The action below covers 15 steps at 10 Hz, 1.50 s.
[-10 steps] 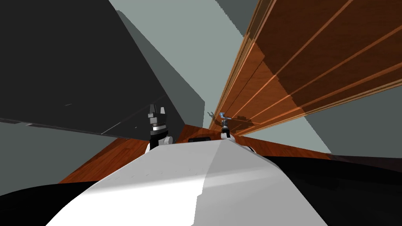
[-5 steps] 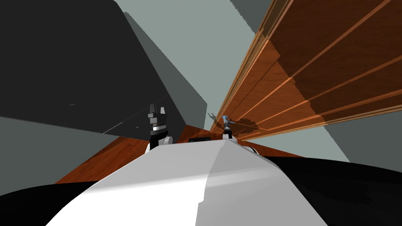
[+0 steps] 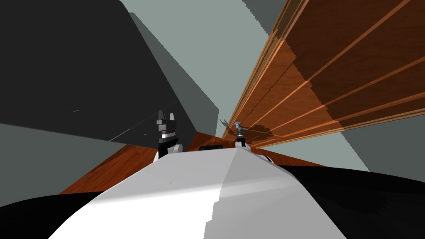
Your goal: Pull the door open
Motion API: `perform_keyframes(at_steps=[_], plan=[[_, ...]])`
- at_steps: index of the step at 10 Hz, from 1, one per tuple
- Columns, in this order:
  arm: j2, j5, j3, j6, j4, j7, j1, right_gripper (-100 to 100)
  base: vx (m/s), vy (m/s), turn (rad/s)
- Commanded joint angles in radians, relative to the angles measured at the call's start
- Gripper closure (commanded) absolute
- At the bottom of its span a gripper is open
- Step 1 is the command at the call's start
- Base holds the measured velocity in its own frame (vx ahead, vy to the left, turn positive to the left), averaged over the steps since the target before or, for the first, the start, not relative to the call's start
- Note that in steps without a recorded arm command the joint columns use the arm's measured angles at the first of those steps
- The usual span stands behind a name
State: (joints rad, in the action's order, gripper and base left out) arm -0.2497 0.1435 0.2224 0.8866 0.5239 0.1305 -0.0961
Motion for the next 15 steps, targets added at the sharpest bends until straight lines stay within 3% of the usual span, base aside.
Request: perform_keyframes(at_steps=[1,9,11,12,15], plan=[[0.000,0.000,0.000,0.001,0.000,0.000,0.000,100,0.000,0.000,0.000],[-0.050,-0.050,-0.078,0.017,0.016,0.098,0.027,100,-0.193,-0.030,0.100],[-0.059,-0.060,-0.093,0.020,0.019,0.117,0.033,100,-0.213,-0.034,0.083],[-0.055,-0.058,-0.090,0.020,0.012,0.110,0.028,100,-0.086,-0.013,0.023],[-0.071,-0.077,-0.119,0.041,0.015,0.144,0.044,100,-0.181,-0.037,0.089]])
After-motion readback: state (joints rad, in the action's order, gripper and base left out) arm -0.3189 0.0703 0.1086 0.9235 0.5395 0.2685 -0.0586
